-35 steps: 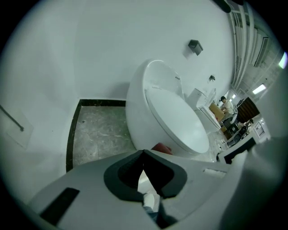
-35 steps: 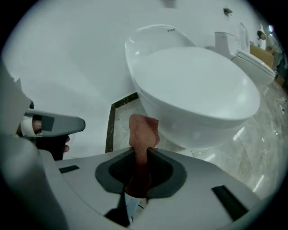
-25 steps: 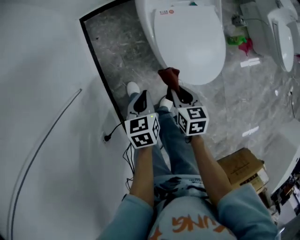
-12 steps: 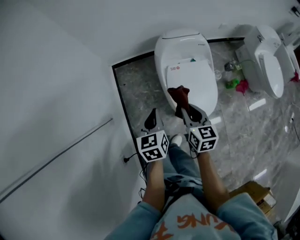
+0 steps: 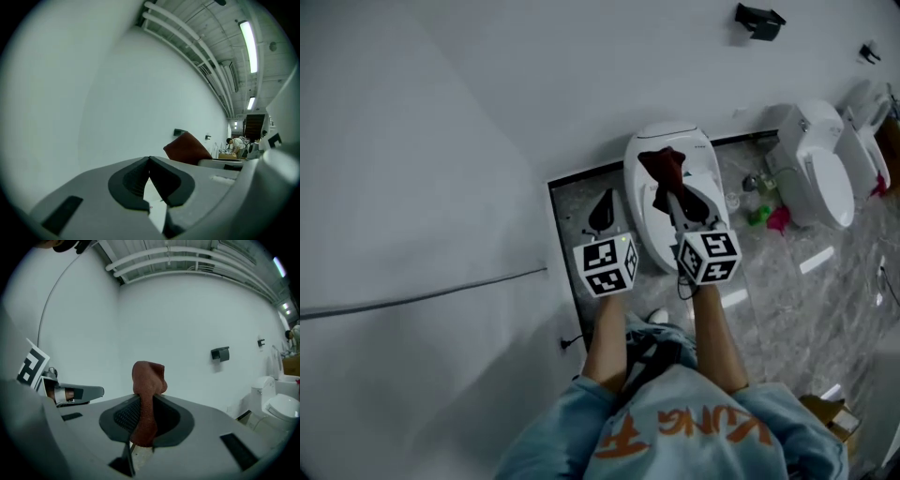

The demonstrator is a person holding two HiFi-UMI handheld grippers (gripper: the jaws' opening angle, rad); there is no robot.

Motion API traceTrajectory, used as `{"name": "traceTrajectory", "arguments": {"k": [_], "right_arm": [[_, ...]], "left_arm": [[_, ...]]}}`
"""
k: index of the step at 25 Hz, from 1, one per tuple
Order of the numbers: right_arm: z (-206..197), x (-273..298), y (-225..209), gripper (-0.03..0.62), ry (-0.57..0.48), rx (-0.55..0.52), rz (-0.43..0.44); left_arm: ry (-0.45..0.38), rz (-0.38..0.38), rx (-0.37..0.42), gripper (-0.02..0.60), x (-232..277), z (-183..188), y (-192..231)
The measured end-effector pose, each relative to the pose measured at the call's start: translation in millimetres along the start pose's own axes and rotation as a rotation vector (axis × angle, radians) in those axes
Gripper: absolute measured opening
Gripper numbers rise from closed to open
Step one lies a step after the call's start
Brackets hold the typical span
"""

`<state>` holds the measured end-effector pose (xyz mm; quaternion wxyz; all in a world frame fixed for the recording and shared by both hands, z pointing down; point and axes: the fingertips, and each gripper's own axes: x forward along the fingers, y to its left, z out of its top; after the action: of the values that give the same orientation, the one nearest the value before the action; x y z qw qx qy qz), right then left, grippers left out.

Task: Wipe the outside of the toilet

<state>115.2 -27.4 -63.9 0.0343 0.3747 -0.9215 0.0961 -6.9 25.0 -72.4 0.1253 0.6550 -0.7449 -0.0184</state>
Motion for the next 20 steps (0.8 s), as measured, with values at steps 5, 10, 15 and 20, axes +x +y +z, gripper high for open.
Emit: {"name": "traceTrajectory", "arguments": {"k": [5, 10, 15, 20], "right_arm": [[37, 10, 21, 0.066, -0.062, -0.039, 0.030], [71, 33, 38, 0.064, -0.085, -0.084, 0.052], [92, 55, 62, 0.066, -0.123, -0.104, 0.068], [91, 79, 65, 0.064, -0.136, -0.110, 0.086]], "left_arm": [[-0.091, 0.000, 0.046, -0.002, -6, 44, 14], [-0.135, 0.029, 0.056, -0.002, -4, 80, 36], [-0.164, 0.047, 0.064, -0.002, -3, 103, 66], [-0.188, 0.015, 0.072, -0.002, 9, 105, 80]]}}
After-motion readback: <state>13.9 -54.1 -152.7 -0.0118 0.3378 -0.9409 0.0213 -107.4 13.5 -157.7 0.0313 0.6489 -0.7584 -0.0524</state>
